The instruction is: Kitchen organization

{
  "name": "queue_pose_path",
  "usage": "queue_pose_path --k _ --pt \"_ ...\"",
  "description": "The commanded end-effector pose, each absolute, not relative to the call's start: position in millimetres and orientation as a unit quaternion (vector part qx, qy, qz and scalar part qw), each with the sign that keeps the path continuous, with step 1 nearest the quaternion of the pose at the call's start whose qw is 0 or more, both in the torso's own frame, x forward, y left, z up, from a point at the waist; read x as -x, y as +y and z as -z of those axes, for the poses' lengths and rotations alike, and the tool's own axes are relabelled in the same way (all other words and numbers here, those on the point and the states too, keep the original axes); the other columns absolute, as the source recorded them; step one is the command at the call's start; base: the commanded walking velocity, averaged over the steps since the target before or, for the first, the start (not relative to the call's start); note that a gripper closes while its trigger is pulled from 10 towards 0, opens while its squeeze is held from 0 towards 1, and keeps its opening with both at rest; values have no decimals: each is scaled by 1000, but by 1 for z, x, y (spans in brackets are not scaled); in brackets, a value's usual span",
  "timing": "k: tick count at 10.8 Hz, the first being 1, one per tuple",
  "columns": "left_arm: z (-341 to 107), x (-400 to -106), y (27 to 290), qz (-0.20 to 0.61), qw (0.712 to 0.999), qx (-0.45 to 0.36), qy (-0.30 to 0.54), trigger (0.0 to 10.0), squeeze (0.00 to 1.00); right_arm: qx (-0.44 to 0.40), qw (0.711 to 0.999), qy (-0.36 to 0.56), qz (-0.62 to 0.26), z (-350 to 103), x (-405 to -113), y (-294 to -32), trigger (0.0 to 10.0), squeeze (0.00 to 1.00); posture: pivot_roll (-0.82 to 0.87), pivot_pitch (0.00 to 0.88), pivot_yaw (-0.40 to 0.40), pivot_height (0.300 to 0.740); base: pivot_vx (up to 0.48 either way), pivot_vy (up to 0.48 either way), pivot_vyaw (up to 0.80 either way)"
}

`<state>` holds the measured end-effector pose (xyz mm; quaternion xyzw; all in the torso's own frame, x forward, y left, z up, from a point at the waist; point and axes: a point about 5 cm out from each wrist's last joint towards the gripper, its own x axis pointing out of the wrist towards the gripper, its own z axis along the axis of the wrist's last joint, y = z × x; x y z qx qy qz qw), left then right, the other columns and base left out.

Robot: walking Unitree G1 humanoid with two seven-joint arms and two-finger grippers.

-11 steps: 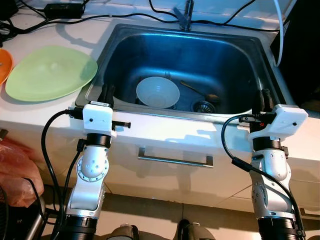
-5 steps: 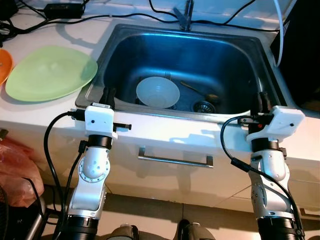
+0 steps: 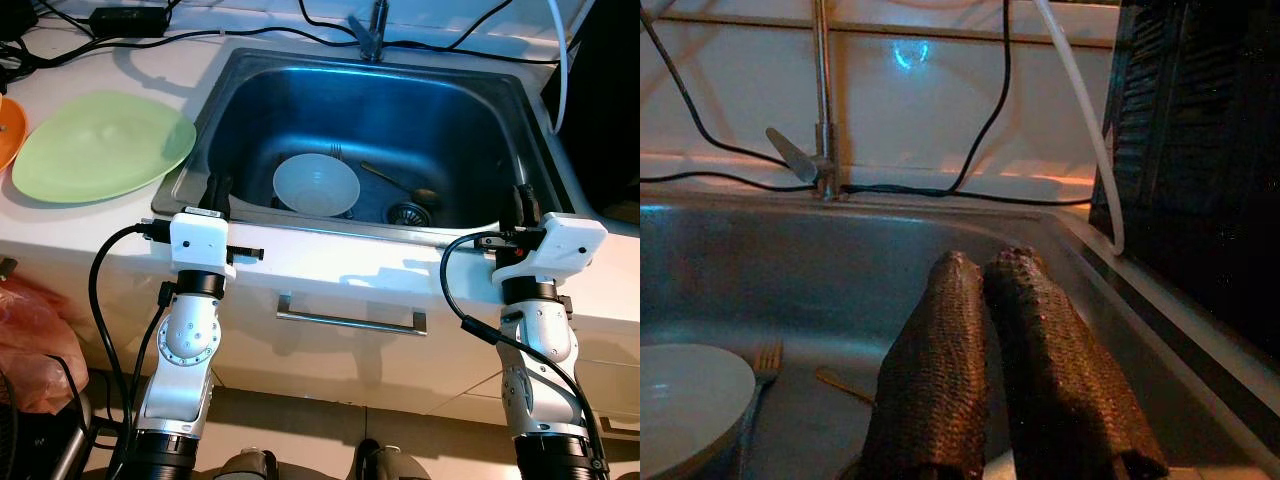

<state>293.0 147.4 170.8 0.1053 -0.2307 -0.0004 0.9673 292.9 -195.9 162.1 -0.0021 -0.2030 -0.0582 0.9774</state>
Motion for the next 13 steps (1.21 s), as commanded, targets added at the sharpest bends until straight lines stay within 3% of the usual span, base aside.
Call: queue_pose_path --k 1,13 --pt "-168 -293 147 -1 969 -106 -222 10000 0 8 975 -215 57 -168 -293 -197 10000 0 42 160 -16 740 0 0 0" --pt "-180 -295 144 2 965 -107 -241 10000 0 3 972 -229 58 -174 -294 -197 10000 0 45 159 -16 740 0 22 0"
